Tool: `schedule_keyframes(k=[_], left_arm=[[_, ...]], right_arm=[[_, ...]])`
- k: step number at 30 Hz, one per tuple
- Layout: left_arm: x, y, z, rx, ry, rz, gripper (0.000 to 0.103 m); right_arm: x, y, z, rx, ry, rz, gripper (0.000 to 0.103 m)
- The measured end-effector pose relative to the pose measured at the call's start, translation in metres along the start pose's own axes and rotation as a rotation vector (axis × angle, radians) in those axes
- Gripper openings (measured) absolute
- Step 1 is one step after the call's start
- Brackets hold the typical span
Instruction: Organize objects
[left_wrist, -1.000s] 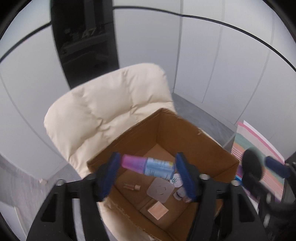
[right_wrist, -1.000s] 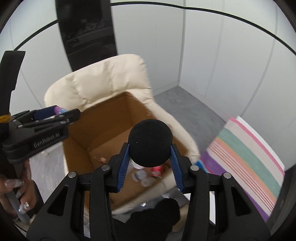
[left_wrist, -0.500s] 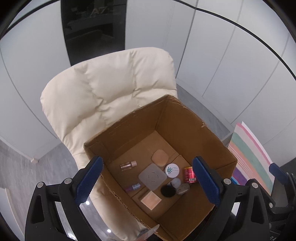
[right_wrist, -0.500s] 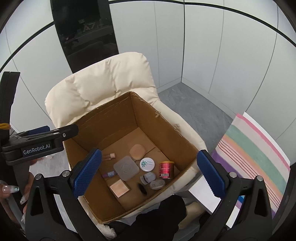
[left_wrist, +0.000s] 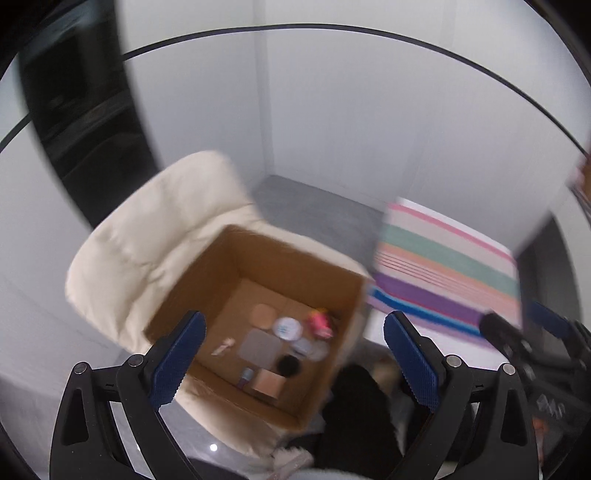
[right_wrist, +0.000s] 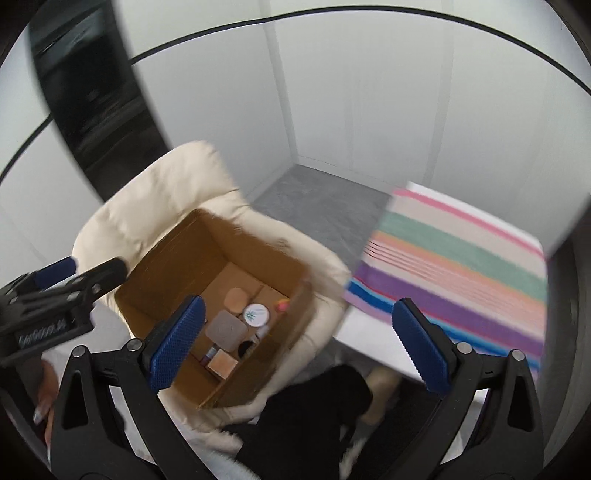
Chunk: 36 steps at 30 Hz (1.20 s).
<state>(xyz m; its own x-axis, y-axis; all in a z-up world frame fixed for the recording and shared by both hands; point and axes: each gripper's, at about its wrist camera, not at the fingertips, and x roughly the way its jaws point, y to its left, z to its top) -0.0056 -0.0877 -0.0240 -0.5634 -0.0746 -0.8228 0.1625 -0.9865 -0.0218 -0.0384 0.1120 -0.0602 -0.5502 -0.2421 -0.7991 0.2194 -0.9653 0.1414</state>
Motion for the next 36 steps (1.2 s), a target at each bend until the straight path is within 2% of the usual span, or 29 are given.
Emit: schedule_keyframes(k=[2, 7, 9, 11, 15, 17, 22, 36], left_arm=[[-0.017, -0.013, 0.0, 0.02, 0.027, -0.066, 0.098], [-0.049, -0.041, -0.003, 0.07, 0.081, -0.121, 0.098], [-0.063, -0.053, -0.005, 0.092, 0.073, -0.066, 0.098], [-0.078, -0.071, -0.008, 0.165, 0.048, 0.017, 0.098], [-0.09, -0.092, -0.014, 0.256, 0.059, 0.035, 0.098], [-0.093, -0.098, -0.015, 0.258, 0.039, 0.064, 0.098], [-0.095, -0.1, -0.022, 0.257, 0.055, 0.01, 0.098], [-0.09, -0.088, -0.021, 0.243, 0.065, 0.021, 0.098]], right_arm=[[-0.027, -0.015, -0.002, 0.069, 0.005, -0.054, 0.103], [-0.078, -0.031, -0.013, 0.124, 0.036, -0.15, 0.103], [-0.095, -0.035, -0.021, 0.138, 0.032, -0.178, 0.103], [-0.11, -0.038, -0.026, 0.15, 0.012, -0.202, 0.103], [-0.135, -0.051, -0.037, 0.213, -0.014, -0.216, 0.103], [-0.143, -0.058, -0.042, 0.246, -0.021, -0.218, 0.102], [-0.157, -0.061, -0.053, 0.271, -0.04, -0.192, 0.102], [-0.156, -0.064, -0.056, 0.291, -0.027, -0.225, 0.102]])
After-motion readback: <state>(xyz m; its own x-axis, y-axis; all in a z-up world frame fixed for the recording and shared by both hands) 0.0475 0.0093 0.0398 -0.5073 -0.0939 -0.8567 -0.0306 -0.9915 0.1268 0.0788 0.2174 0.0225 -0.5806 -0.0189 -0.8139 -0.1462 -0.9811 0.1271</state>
